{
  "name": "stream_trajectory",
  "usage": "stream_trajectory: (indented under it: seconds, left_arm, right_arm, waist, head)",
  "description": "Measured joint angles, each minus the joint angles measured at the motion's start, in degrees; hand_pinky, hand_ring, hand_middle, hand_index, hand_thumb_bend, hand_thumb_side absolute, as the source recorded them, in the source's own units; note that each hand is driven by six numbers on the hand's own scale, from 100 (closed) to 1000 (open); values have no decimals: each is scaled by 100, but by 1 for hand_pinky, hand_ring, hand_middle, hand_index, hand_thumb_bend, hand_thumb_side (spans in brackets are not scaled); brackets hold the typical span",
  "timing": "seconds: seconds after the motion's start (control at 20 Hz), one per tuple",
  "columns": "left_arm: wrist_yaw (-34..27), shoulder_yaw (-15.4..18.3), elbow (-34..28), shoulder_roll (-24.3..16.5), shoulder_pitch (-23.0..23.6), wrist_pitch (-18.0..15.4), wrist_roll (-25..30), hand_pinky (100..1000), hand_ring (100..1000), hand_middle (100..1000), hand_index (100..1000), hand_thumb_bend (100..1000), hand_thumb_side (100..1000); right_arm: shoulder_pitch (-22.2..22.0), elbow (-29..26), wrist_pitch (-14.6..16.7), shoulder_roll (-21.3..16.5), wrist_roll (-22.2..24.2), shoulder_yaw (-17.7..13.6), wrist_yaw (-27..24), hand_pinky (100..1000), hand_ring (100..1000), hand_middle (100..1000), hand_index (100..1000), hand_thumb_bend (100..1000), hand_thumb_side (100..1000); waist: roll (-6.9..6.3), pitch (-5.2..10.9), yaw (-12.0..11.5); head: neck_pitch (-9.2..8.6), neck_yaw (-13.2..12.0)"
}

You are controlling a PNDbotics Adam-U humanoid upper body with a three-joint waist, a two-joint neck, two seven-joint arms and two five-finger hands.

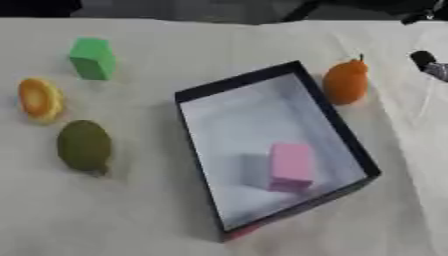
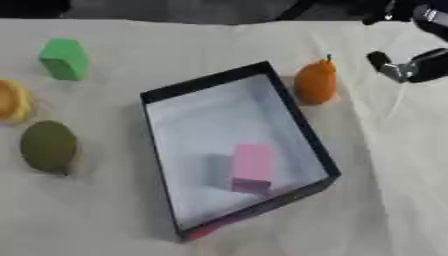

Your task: Pick up objects on the table and place them in the box.

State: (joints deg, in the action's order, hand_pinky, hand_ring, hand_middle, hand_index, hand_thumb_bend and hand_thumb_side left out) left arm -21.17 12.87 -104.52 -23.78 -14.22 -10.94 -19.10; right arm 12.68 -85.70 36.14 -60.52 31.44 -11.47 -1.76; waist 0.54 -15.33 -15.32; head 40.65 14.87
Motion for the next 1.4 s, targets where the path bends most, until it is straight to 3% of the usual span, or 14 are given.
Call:
stream_trajectory:
  seconds: [0.8, 1.25, 1.4]
  left_arm:
    - [-28, -44, 0, 4, -47, 18, 68, 708, 826, 763, 853, 175, 734]
    - [-48, -75, 0, 7, -74, 33, 98, 707, 826, 762, 853, 176, 736]
    - [-52, -78, 0, 9, -99, 35, 110, 706, 826, 762, 853, 170, 736]
  right_arm:
    - [540, 889, 303, 227, -303, 400, 1200, 889, 953, 904, 979, 233, 201]
    - [704, 1294, 465, 354, -465, 483, 1558, 885, 951, 903, 984, 233, 195]
    - [752, 1419, 466, 394, -466, 507, 1673, 884, 952, 903, 987, 186, 182]
  waist:
    - [0, 0, -44]
    - [0, 0, -90]
    - [0, -1, -126]
  head:
    - [-50, 41]
    - [-62, 46]
    - [-95, 54]
